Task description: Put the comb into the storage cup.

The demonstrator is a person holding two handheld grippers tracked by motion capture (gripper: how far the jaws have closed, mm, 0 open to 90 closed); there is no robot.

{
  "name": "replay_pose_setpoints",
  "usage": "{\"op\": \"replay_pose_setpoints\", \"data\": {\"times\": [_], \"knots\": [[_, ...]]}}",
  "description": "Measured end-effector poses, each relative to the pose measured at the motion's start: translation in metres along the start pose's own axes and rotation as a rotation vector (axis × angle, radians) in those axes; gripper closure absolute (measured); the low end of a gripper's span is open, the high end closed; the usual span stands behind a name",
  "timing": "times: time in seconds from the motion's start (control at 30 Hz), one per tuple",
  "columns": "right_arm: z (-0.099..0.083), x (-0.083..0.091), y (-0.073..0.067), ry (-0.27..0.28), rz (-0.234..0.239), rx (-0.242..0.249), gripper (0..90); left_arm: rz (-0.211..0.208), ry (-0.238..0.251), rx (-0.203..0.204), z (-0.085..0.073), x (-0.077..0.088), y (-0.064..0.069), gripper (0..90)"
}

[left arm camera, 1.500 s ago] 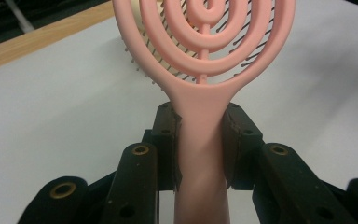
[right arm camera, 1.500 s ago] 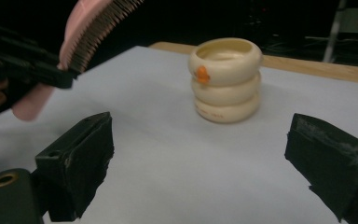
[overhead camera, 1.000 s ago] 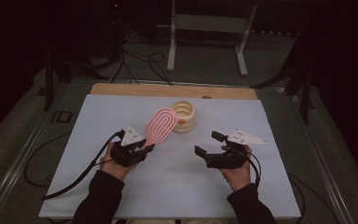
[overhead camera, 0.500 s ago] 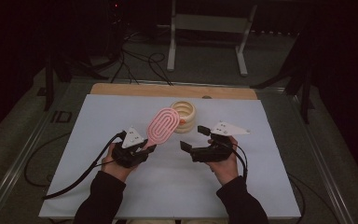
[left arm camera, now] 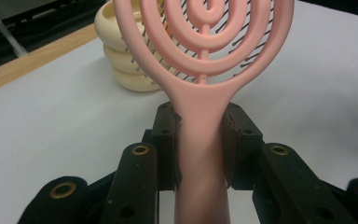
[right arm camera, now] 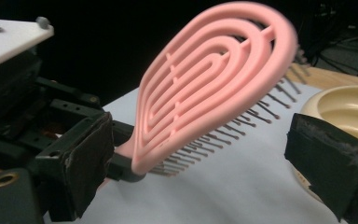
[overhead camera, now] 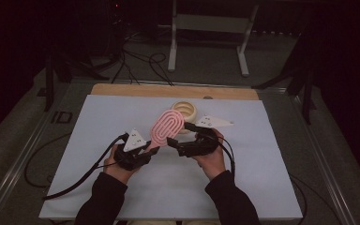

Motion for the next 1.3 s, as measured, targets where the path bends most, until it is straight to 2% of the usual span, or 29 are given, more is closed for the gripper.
{"op": "replay_pose_setpoints", "data": {"times": [0.17, 0.2, 0.23, 0.3, 0.37, 0.5, 0.63, 0.67, 0.73, 0.9, 1.07, 1.3], "knots": [[-0.001, -0.011, -0.002, -0.023, 0.002, -0.018, 9.6, -0.004, 0.004, -0.003, 0.001, 0.001, 0.001, 70.7], [0.000, -0.017, -0.004, -0.028, 0.012, -0.029, 13.7, -0.010, 0.014, -0.007, 0.002, 0.002, 0.001, 70.7], [0.000, -0.017, -0.004, -0.028, 0.012, -0.029, 13.7, -0.010, 0.014, -0.007, 0.002, 0.002, 0.001, 70.7], [0.002, -0.021, -0.006, -0.027, 0.041, -0.063, 19.9, -0.015, 0.025, -0.008, 0.003, 0.003, 0.002, 70.7], [0.003, -0.022, -0.006, -0.028, 0.044, -0.069, 21.7, -0.016, 0.030, -0.009, 0.004, 0.003, 0.003, 70.7], [0.003, -0.025, -0.008, -0.031, 0.058, -0.095, 29.9, -0.018, 0.037, -0.010, 0.004, 0.004, 0.003, 70.7], [0.004, -0.026, -0.009, -0.029, 0.067, -0.125, 42.2, -0.024, 0.041, -0.008, 0.005, 0.004, 0.004, 70.7], [0.004, -0.026, -0.009, -0.029, 0.067, -0.125, 42.2, -0.024, 0.041, -0.008, 0.005, 0.004, 0.004, 70.7], [0.005, -0.026, -0.009, -0.027, 0.088, -0.153, 46.7, -0.031, 0.047, -0.009, 0.005, 0.004, 0.005, 70.7], [0.006, -0.024, -0.013, -0.016, 0.137, -0.175, 55.5, -0.035, 0.051, -0.005, 0.005, 0.004, 0.005, 70.7], [0.008, -0.025, -0.019, -0.015, 0.167, -0.173, 60.3, -0.032, 0.037, 0.000, 0.003, 0.002, 0.005, 70.8], [0.008, -0.027, -0.022, -0.036, 0.171, -0.188, 62.5, -0.036, 0.032, 0.003, 0.002, 0.001, 0.004, 70.8]]}}
Point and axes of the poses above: each handheld gripper's, and its own axes: x roughly backward along the jaws, z roughly out of its top, y roughly to its right, the point moved 9 cm from there along -x, roughly forward along the jaws, and after that the axes turned 5 degrees about -x, right-handed, at the moved point
